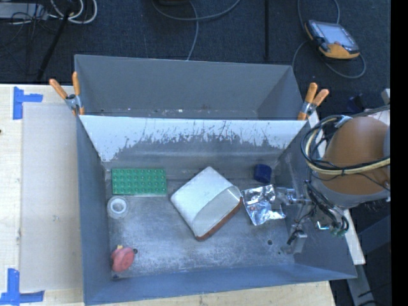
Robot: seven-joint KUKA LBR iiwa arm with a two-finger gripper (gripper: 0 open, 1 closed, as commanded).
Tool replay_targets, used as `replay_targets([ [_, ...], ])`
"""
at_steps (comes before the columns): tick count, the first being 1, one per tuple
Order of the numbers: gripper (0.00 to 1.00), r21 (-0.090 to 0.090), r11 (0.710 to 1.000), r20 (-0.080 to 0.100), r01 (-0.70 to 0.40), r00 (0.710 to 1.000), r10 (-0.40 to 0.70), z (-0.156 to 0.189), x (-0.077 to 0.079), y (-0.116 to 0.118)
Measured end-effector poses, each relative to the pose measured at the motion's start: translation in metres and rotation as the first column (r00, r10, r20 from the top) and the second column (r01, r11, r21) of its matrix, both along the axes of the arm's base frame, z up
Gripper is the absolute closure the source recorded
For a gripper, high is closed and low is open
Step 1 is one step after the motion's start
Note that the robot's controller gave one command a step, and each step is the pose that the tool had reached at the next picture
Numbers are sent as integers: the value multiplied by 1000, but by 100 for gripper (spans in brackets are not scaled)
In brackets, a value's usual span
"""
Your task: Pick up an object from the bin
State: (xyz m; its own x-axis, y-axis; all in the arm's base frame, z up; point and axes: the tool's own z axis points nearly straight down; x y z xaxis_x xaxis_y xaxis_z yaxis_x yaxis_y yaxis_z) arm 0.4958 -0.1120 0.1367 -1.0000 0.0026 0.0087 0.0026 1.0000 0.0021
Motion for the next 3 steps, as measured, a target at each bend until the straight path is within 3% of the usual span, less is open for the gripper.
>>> replay_targets([
  [1,0,-2,986,8,168,986,-168,-69,67,-10],
  [3,0,-2,988,7,157,988,-157,-70,68,-8],
])
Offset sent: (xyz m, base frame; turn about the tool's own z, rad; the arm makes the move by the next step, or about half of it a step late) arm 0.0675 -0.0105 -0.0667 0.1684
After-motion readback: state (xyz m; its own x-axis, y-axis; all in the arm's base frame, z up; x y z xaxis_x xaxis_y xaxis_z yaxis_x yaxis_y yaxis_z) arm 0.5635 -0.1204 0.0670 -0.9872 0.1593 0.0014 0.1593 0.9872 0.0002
